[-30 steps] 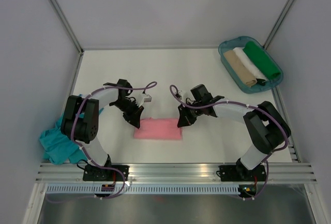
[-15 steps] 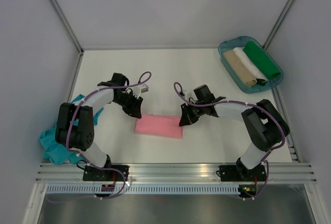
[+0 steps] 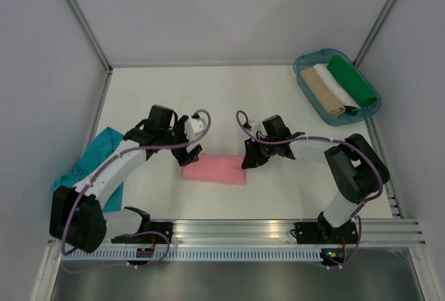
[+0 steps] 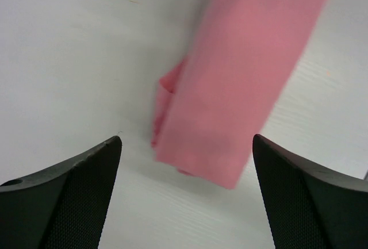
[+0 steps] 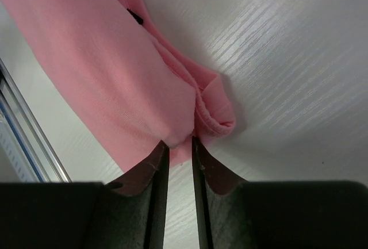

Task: Roll the t-shirts
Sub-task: Roll the tshirt

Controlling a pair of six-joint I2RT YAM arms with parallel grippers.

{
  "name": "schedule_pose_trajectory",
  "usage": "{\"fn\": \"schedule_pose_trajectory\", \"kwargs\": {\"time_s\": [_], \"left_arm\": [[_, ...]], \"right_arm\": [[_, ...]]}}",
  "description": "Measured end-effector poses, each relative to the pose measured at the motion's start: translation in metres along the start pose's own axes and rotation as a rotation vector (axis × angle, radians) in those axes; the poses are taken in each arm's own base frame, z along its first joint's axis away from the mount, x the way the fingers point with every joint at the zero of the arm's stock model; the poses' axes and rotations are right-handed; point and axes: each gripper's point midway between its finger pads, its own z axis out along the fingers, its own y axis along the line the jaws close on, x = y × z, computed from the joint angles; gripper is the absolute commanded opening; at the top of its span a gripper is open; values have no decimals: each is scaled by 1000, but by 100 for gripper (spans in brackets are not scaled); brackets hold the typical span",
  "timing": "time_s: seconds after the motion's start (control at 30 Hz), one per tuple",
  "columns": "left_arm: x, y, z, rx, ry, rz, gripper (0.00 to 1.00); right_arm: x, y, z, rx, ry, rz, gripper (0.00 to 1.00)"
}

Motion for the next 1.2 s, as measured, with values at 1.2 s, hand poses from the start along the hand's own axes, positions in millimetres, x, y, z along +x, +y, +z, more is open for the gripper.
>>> {"fn": "schedule_pose_trajectory", "kwargs": {"time_s": [1.2], "left_arm": [[78, -36, 64, 198, 288, 388, 76]], "right_arm": [[-52, 72, -71, 118, -316, -710, 61]]}}
